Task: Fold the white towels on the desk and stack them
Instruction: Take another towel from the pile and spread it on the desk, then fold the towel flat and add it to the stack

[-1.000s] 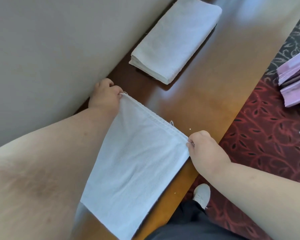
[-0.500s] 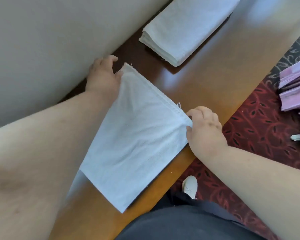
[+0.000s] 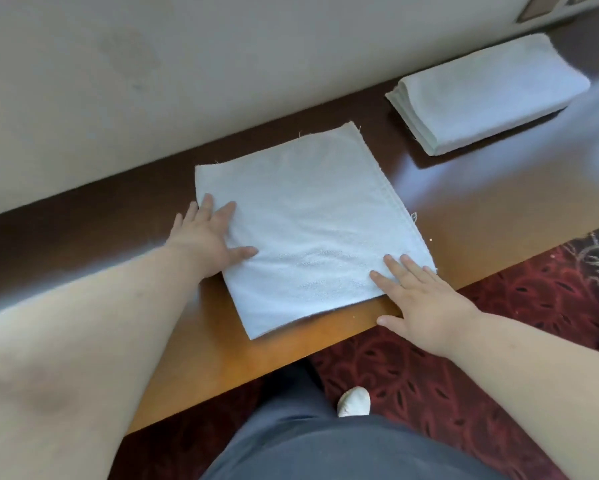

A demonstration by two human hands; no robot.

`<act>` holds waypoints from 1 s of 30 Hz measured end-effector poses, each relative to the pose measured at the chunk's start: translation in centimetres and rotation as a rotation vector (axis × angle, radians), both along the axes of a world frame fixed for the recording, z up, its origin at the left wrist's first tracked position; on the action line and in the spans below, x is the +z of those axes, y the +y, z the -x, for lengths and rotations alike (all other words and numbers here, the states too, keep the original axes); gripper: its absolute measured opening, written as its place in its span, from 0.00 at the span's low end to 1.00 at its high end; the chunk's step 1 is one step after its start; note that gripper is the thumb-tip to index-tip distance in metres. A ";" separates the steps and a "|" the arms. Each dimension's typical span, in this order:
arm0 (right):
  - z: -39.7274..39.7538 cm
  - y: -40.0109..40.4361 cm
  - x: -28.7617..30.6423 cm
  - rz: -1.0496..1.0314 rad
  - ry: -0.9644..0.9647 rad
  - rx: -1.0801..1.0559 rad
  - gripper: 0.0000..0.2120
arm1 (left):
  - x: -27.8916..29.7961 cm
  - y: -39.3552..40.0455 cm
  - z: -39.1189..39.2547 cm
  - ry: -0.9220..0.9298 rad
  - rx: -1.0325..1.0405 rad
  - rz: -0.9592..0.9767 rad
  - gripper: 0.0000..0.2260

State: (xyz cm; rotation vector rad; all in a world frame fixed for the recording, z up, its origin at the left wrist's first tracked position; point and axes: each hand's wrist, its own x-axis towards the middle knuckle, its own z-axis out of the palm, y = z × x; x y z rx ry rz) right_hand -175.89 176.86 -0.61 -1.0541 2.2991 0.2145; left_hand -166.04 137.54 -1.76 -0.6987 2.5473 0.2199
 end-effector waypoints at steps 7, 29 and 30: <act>-5.8 -7.4 4.4 0.284 -0.249 -0.572 0.17 | 2.1 -3.2 3.0 0.109 0.032 0.077 0.26; -12.1 -20.8 2.8 0.446 -1.090 -1.815 0.06 | 0.4 -14.1 -3.0 0.398 0.960 -0.362 0.12; -12.1 -20.7 2.8 0.474 -1.064 -1.791 0.07 | 0.7 -14.2 -4.9 0.400 0.995 -0.351 0.08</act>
